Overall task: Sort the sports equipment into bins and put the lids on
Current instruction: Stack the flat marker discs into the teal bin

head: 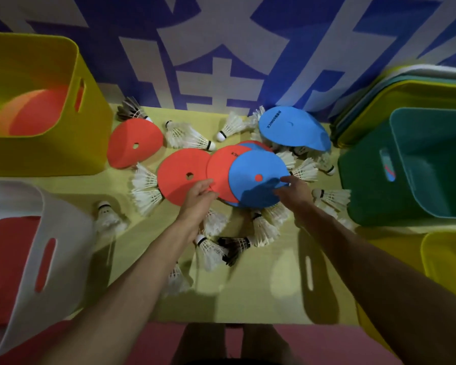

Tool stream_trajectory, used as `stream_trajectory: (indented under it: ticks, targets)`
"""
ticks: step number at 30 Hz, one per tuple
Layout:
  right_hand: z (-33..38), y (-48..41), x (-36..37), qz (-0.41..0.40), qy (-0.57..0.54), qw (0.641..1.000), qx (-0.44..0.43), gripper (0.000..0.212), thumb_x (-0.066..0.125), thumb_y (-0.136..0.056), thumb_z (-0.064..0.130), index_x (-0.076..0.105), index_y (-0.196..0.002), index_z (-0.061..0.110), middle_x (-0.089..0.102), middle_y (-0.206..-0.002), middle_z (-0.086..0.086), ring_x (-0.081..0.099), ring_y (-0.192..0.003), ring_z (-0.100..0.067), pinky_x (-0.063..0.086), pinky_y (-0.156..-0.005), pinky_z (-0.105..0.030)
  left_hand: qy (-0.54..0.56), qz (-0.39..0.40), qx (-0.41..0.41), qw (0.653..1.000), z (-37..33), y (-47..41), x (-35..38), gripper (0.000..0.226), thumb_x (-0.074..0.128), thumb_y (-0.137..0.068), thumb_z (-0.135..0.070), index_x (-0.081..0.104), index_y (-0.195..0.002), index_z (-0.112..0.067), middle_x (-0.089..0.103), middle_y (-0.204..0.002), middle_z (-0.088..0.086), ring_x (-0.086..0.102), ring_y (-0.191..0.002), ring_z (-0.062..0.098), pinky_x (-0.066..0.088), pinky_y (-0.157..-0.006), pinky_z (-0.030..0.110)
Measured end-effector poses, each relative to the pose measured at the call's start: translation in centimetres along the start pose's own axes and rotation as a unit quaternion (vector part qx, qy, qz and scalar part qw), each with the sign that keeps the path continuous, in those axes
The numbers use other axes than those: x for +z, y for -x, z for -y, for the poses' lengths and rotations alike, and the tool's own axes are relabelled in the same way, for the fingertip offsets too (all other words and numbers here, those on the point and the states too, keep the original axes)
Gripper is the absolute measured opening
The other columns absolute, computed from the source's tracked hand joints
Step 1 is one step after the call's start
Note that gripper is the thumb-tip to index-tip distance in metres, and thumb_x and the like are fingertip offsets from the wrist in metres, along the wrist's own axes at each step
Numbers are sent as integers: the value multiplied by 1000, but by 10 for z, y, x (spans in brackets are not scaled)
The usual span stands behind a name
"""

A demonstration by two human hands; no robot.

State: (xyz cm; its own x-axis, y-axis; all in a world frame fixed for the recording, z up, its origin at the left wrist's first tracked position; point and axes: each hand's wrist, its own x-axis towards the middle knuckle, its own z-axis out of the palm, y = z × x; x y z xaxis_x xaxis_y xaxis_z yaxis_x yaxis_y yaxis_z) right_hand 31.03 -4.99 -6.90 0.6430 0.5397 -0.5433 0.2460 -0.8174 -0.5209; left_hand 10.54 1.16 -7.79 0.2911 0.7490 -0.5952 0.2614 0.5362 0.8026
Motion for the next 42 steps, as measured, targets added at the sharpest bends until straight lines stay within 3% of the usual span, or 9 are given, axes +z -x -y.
stream_trajectory:
  ticks: [4, 10, 17, 18, 21, 28, 33, 38, 42]
  targets:
    - [2, -1, 5, -16, -78, 996, 33, 44, 60, -84, 7, 55, -128, 7, 60, -124, -19, 61, -108, -33, 50, -79, -33, 39, -9, -31, 999, -7, -14, 5, 41, 60, -88, -10, 53, -128, -15, 51, -134, 9, 49, -123, 23, 38, -109, 42]
    - [5, 9, 0, -87, -78, 993, -25, 41, 55, -85, 4, 55, -125, 12, 60, -122, -9, 58, -102, -22, 47, -77, -29, 140, -49, -112, 983, -14, -24, 17, 35, 62, -85, -9, 49, -118, -11, 55, -112, 4, 49, -106, 18, 41, -98, 36]
    - [5, 15, -7, -80, -126, 988, -31, 44, 60, -83, 0, 54, -126, 9, 64, -91, 0, 61, -86, -18, 51, -65, -28, 82, -90, -85, 989, -10, -26, 24, 16, 58, -81, -7, 58, -96, -3, 59, -90, 9, 49, -83, 22, 37, -61, 26]
    - [5, 16, -7, -70, -130, 989, -31, 41, 58, -82, -2, 58, -122, 9, 67, -92, -2, 63, -84, -19, 54, -64, -31, 76, -90, -86, 989, -12, -26, 26, 6, 57, -82, -6, 56, -87, -6, 55, -81, 7, 46, -76, 20, 35, -59, 26]
    - [3, 16, -6, -59, -135, 988, -41, 35, 56, -79, -6, 66, -109, 9, 69, -90, -5, 67, -87, -26, 58, -75, -49, 71, -113, -82, 988, -16, -30, 32, 20, 57, -85, -5, 46, -71, -15, 45, -65, 0, 39, -62, 15, 31, -54, 26]
    - [2, 17, -22, -63, -110, 988, -90, 24, 51, -85, 0, 63, -100, 14, 67, -96, -7, 66, -91, -29, 58, -73, -51, -10, -152, -17, 988, -11, -30, 41, 15, 54, -93, -8, 42, -86, -12, 43, -73, -2, 43, -70, 15, 35, -55, 21]
    - [10, 13, -41, -53, -104, 984, -136, 33, 47, -83, -3, 67, -104, 14, 67, -77, 0, 68, -82, -27, 59, -65, -51, -2, -154, 11, 988, -24, -17, 32, 17, 54, -90, -5, 56, -106, -7, 63, -86, 3, 58, -71, 14, 44, -62, 26]
    - [43, 7, -60, -41, -144, 973, -178, 36, 52, -83, -5, 71, -109, 12, 72, -87, -8, 68, -73, -26, 60, -66, -49, 23, -148, 47, 988, -45, 8, 24, 23, 54, -91, -3, 60, -80, -22, 63, -81, 3, 60, -81, 21, 54, -83, 46]
    - [54, 14, -91, -35, -159, 955, -246, 29, 60, -83, -1, 74, -104, 14, 74, -91, -5, 68, -76, -19, 60, -74, -45, 59, -185, 76, 978, -65, 35, 32, 26, 54, -93, -3, 54, -118, -10, 63, -94, 4, 64, -89, 21, 58, -77, 36]
